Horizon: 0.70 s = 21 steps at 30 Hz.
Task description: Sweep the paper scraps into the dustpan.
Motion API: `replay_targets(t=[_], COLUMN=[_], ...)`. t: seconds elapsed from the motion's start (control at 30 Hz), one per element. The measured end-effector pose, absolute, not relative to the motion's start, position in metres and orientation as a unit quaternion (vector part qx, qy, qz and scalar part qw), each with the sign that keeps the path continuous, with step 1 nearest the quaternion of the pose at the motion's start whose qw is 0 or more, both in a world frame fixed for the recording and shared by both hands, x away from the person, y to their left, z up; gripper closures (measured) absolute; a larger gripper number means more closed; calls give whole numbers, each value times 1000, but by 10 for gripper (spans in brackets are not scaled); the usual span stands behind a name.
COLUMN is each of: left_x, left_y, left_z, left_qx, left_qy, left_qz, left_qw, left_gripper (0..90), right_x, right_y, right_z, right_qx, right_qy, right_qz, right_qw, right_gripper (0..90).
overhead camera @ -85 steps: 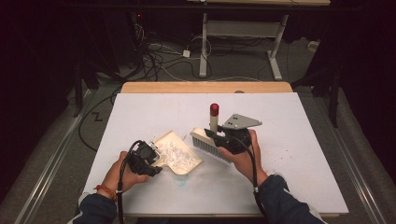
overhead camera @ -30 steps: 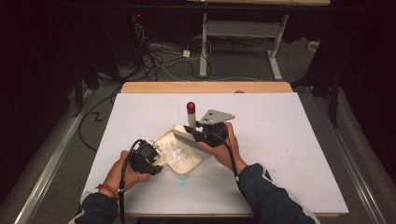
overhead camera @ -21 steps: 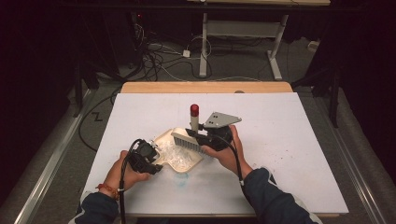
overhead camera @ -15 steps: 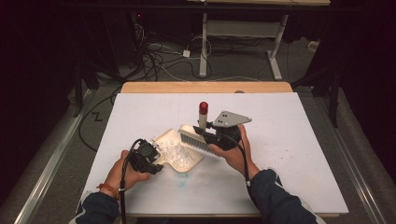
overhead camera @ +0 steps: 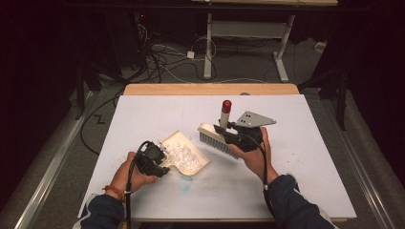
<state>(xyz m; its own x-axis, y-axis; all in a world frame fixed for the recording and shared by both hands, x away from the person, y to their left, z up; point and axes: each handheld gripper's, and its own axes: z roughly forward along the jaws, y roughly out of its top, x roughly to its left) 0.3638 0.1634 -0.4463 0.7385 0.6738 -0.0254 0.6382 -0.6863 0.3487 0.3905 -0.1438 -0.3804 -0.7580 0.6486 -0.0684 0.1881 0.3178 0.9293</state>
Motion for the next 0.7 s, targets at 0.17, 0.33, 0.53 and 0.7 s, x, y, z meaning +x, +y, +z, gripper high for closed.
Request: replay_targets(t=[0.17, 0.33, 0.53, 0.7], left_x=[363, 362, 362, 363], left_y=[162, 162, 155, 149], left_z=[-448, -449, -449, -448], left_qx=[914, 911, 915, 919], left_qy=[362, 366, 359, 348], left_qz=[54, 54, 59, 59], left_qw=[177, 182, 177, 174], left_gripper=[624, 624, 624, 624], right_x=[389, 386, 387, 391], right_y=[-154, -163, -177, -184], right_z=[-381, -378, -378, -382], right_qx=[271, 277, 288, 302], right_qy=[781, 779, 780, 777], right_qz=[517, 517, 507, 500], right_qw=[221, 220, 228, 236], right_gripper=[710, 711, 710, 710])
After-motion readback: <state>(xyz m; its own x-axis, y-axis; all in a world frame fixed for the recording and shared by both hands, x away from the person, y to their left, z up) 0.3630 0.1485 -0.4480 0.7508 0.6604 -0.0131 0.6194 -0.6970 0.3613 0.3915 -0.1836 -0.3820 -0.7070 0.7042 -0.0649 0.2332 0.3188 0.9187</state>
